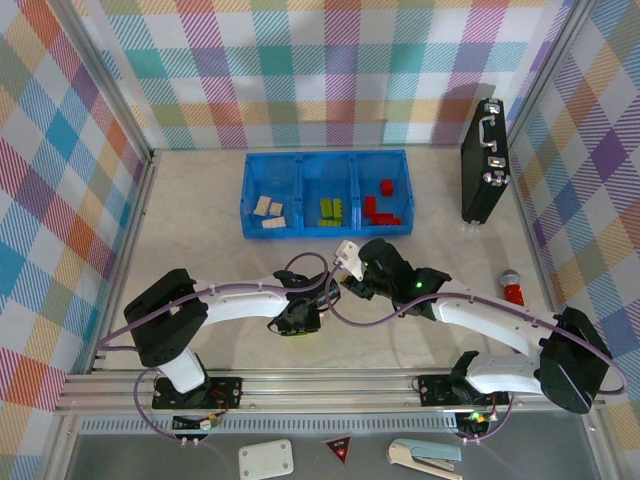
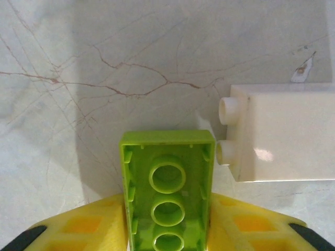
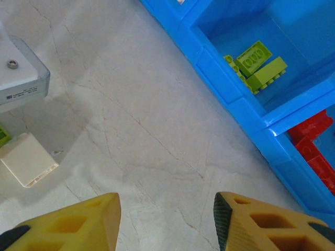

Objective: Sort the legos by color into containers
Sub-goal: Pick up the lego from the middle-left of the table, then place the lego in the container.

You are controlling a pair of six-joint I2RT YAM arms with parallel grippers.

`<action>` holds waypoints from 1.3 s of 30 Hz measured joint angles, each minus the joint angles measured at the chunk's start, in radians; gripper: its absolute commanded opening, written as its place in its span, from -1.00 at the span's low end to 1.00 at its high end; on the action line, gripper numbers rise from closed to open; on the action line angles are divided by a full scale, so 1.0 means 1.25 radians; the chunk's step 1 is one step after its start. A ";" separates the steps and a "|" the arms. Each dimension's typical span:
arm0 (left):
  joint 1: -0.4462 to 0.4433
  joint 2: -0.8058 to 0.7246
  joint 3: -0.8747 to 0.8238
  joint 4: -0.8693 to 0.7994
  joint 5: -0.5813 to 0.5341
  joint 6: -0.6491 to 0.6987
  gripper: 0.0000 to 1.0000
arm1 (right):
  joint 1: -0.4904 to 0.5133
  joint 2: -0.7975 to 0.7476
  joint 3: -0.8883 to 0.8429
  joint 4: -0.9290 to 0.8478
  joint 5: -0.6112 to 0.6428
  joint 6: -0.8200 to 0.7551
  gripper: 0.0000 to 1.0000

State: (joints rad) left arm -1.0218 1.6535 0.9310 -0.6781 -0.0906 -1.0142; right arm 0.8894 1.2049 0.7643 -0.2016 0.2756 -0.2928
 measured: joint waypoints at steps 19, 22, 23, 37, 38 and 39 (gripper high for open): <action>0.065 -0.089 0.063 -0.099 -0.033 0.106 -0.26 | 0.000 -0.057 0.017 -0.123 -0.172 0.063 0.10; 0.108 -0.099 0.087 -0.108 -0.023 0.143 -0.26 | 0.000 -0.078 0.019 -0.148 -0.206 0.080 0.10; 0.123 -0.101 0.098 -0.110 -0.018 0.158 -0.26 | 0.000 -0.083 0.019 -0.155 -0.215 0.085 0.11; 0.269 0.016 0.365 -0.134 0.060 0.350 -0.25 | 0.000 -0.186 0.020 -0.235 -0.205 0.137 0.13; 0.276 0.037 0.388 -0.137 0.066 0.362 -0.26 | 0.000 -0.197 0.020 -0.239 -0.199 0.139 0.13; 0.281 0.054 0.409 -0.142 0.070 0.370 -0.25 | 0.000 -0.204 0.020 -0.242 -0.193 0.142 0.13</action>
State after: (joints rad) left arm -0.6704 1.7210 1.4418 -0.8551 -0.0032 -0.5522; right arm 0.8894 0.9497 0.7895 -0.5041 0.0341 -0.1154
